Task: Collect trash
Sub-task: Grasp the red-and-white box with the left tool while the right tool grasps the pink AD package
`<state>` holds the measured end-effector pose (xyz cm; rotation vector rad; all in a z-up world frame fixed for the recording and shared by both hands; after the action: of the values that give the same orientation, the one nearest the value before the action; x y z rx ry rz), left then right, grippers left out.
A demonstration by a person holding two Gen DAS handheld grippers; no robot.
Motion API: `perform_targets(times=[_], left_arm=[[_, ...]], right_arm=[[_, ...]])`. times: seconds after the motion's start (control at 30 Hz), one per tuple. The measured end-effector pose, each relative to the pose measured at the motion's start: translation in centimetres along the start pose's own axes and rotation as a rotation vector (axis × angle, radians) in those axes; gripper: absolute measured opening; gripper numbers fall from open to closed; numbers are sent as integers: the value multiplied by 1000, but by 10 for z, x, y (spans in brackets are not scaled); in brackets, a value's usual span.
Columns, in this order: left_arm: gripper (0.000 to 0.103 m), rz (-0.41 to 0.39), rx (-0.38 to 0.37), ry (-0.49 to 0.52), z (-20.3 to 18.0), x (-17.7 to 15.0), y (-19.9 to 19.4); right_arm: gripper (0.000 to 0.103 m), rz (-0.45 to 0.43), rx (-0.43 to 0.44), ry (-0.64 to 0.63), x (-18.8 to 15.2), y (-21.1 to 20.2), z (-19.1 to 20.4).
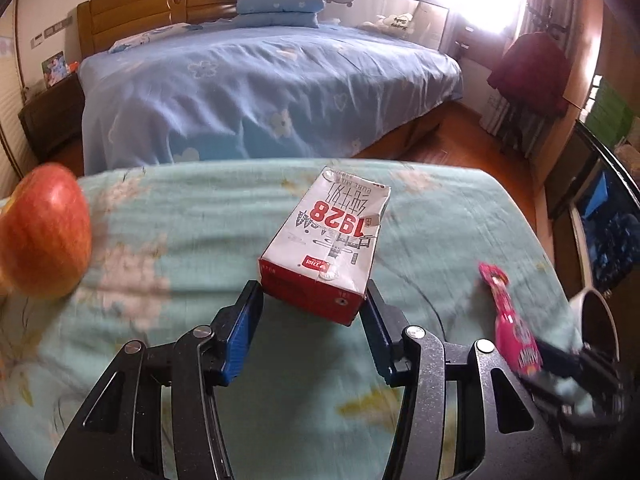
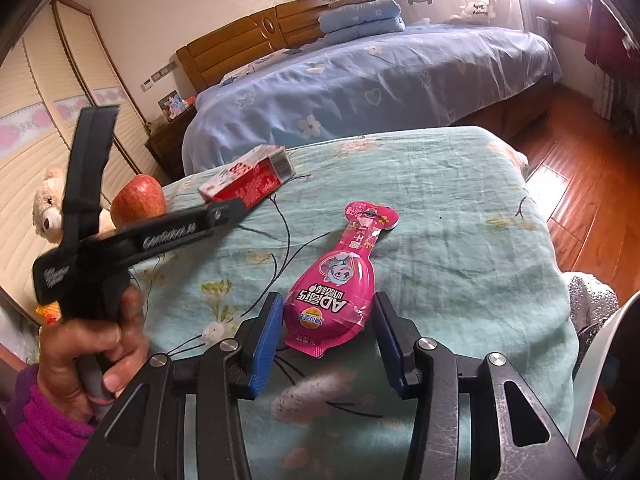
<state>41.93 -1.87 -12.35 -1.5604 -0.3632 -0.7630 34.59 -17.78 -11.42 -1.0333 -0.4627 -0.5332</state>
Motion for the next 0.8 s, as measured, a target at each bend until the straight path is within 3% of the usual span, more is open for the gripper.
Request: perform_targets(times=[0.47, 0.7, 0.8], left_arm=[[49, -18, -61, -22, -37, -70, -81], [51, 31, -63, 20, -47, -84, -80], [62, 36, -44, 32, -46, -83, -76]], right_arm=[[46, -5, 21, -12, -29, -35, 7], [49, 12, 3, -2, -41, -44, 0], [56, 16, -6, 1, -41, -43, 0]])
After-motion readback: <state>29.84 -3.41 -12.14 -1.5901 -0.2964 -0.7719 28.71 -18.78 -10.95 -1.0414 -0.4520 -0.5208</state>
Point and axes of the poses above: each gripper's, at about its wrist camera, not at the fingertips, and y roughly the way its jaws point, z to its left, x to its top, the point moved 7 cm from there along y, roughly the way its jaws point, and after that the axes turned 11 degrees about y, right-handed, at the moved point
